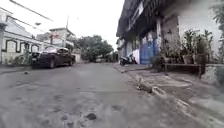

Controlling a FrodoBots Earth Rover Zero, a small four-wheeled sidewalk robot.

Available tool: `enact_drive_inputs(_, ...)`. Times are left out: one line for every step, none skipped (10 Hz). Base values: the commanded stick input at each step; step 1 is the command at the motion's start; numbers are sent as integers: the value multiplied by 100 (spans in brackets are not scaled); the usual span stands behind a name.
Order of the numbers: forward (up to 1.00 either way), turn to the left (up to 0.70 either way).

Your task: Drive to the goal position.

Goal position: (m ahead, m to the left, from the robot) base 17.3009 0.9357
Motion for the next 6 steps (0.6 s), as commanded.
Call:
enact_drive_inputs(100,0)
enact_drive_inputs(100,0)
enact_drive_inputs(100,0)
enact_drive_inputs(100,0)
enact_drive_inputs(100,0)
enact_drive_inputs(100,0)
